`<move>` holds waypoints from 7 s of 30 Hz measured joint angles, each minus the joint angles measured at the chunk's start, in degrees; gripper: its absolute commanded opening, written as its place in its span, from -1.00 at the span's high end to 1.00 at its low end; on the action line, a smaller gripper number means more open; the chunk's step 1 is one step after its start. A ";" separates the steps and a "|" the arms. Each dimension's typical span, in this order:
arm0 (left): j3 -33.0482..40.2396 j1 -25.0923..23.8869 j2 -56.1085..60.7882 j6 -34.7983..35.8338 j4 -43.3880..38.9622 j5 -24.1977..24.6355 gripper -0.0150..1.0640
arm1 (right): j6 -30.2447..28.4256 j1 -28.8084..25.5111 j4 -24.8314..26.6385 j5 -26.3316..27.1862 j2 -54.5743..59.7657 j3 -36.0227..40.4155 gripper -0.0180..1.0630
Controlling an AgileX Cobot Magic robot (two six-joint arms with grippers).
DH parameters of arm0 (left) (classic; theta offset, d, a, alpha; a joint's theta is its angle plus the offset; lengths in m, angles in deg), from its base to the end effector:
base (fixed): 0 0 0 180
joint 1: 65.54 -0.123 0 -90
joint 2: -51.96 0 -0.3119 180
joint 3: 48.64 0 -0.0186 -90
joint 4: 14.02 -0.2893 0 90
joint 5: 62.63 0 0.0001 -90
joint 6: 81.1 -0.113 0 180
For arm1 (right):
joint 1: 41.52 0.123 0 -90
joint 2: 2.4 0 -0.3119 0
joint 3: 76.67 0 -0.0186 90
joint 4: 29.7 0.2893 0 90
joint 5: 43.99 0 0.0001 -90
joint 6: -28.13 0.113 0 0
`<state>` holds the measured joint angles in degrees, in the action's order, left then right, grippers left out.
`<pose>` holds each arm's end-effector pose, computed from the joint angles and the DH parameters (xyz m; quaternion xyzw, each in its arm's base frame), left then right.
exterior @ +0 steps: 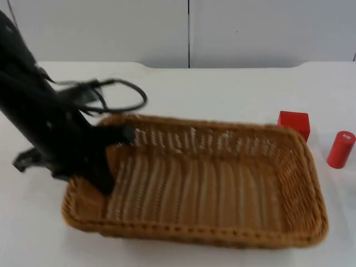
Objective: Pick up the basket with the left hand and place the object to the left of the red cylinder into the basket with the right hand.
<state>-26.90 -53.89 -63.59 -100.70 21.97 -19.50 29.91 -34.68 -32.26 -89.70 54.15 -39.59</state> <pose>0.3379 -0.1161 0.1015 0.0383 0.9769 -0.2101 0.0111 0.1906 0.0192 0.2978 -0.0504 0.9362 0.0057 0.3479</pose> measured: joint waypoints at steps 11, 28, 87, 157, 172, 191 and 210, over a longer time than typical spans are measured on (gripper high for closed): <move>0.90 -12.80 3.38 -8.59 -0.23 8.57 0.98 | -0.45 0.00 1.55 0.59 0.00 0.00 -0.98; 2.13 -17.60 3.38 -12.77 -0.23 9.65 0.98 | -19.67 0.00 12.54 -4.00 20.89 -9.93 -0.98; 2.23 -17.60 3.38 -12.98 -0.23 9.89 0.98 | -21.37 8.97 2.56 -14.34 54.21 -56.05 0.97; 2.23 -17.60 3.38 -13.98 0.11 8.75 0.98 | -15.43 40.35 6.03 2.07 31.82 -40.39 -0.47; 2.23 -17.60 -3.70 -15.12 1.16 0.08 0.72 | -14.21 40.35 5.82 2.59 26.76 -33.38 -0.47; -2.01 -20.26 -3.45 -17.48 -2.42 1.63 -0.63 | -13.99 40.35 5.82 2.59 26.63 -33.38 -0.47; -2.26 -22.64 36.09 -15.78 0.91 -1.29 -0.63 | -8.92 40.35 1.51 5.08 11.94 -33.24 -0.47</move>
<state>-29.15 -76.53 -27.50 -116.48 22.88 -20.79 20.99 5.67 -30.75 -84.62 66.09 -72.83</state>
